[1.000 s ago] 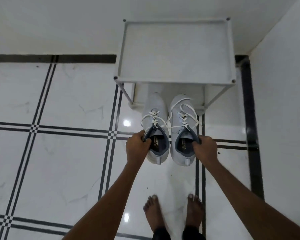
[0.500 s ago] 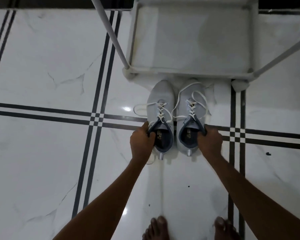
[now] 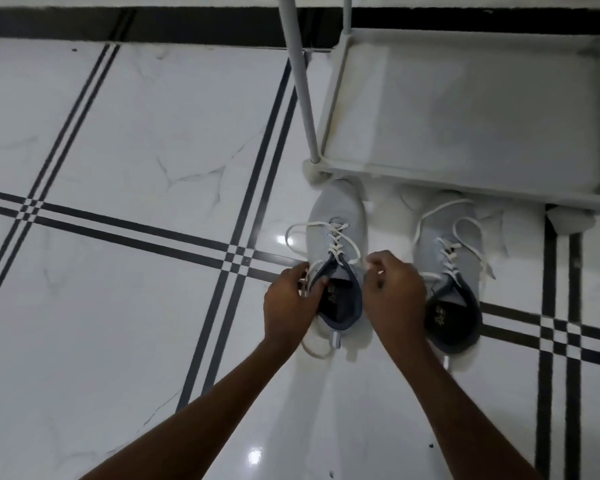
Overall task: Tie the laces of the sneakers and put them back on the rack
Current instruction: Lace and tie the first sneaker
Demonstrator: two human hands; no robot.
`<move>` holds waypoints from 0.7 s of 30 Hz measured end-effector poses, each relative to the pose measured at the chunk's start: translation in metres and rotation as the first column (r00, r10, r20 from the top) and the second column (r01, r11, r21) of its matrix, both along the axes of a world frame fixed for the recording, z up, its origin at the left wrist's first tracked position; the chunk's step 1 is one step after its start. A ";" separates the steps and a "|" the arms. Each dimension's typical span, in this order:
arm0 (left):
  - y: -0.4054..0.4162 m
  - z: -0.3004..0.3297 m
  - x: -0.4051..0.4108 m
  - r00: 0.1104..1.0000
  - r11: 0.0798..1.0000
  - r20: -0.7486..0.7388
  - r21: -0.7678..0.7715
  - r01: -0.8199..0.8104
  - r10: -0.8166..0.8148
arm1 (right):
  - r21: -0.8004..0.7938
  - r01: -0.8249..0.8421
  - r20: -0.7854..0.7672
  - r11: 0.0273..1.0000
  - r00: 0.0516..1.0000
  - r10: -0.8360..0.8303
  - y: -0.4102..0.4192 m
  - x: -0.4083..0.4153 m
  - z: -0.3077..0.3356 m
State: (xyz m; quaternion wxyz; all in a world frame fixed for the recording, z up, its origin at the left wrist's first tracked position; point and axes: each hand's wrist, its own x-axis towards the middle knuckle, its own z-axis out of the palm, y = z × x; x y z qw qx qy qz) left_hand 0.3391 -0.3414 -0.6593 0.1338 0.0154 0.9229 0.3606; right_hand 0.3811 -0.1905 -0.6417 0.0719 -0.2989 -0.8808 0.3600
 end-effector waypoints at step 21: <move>-0.043 0.015 -0.050 0.887 0.855 0.141 -0.238 0.461 -0.439 | -0.639 0.371 0.189 0.674 0.925 -0.330 0.016 -0.039 -0.015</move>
